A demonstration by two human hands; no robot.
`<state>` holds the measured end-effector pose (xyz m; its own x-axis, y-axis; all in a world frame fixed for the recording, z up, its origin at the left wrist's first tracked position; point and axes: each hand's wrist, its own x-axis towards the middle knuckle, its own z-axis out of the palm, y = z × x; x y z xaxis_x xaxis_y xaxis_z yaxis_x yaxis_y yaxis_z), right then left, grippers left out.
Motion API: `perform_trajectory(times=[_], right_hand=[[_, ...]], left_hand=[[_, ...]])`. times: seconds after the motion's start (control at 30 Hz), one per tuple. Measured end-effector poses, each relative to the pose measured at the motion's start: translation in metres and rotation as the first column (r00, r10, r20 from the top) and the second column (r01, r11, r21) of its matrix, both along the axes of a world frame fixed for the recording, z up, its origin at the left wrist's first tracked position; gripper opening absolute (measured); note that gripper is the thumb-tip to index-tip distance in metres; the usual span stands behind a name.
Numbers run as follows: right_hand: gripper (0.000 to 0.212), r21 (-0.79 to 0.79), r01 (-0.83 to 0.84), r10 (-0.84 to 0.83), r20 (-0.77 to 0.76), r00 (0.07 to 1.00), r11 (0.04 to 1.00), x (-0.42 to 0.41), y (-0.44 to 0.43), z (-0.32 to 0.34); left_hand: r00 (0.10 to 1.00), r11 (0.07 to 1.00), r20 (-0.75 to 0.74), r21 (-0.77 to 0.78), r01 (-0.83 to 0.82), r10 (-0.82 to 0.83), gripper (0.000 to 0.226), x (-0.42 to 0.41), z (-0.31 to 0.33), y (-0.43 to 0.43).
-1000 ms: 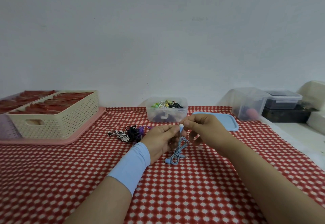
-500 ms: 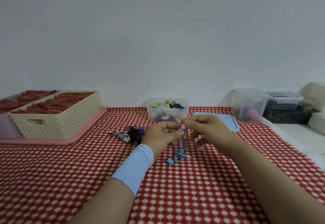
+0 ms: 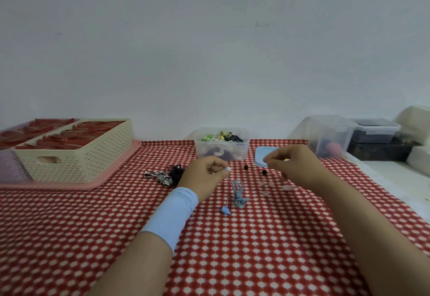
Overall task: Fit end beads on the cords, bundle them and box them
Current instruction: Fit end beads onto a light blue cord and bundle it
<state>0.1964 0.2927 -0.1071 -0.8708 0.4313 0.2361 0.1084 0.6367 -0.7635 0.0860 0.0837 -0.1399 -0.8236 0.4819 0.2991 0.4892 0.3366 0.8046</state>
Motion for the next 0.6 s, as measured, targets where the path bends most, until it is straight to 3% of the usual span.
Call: perform_trajectory(times=[0.13, 0.33, 0.5, 0.6], right_hand=[[0.025, 0.196, 0.004, -0.042, 0.192, 0.981, 0.981, 0.005, 0.018, -0.001], [0.008, 0.226, -0.097, -0.021, 0.47, 0.883, 0.969, 0.012, 0.024, 0.003], [0.003, 0.257, -0.116, -0.007, 0.433, 0.902, 0.96, 0.008, 0.019, 0.004], [0.004, 0.195, -0.125, 0.062, 0.301, 0.951, 0.973, 0.007, 0.011, 0.006]], left_hand=[[0.998, 0.983, -0.056, -0.182, 0.032, -0.043, 0.011, -0.001, 0.0, 0.005], [0.992, 0.944, -0.093, -0.325, 0.053, -0.088, 0.022, -0.002, 0.001, 0.009], [0.981, 0.955, -0.188, -0.297, -0.006, -0.053, 0.028, -0.003, 0.01, -0.001], [0.985, 0.958, -0.158, -0.285, 0.016, -0.064, 0.019, -0.001, 0.02, -0.01]])
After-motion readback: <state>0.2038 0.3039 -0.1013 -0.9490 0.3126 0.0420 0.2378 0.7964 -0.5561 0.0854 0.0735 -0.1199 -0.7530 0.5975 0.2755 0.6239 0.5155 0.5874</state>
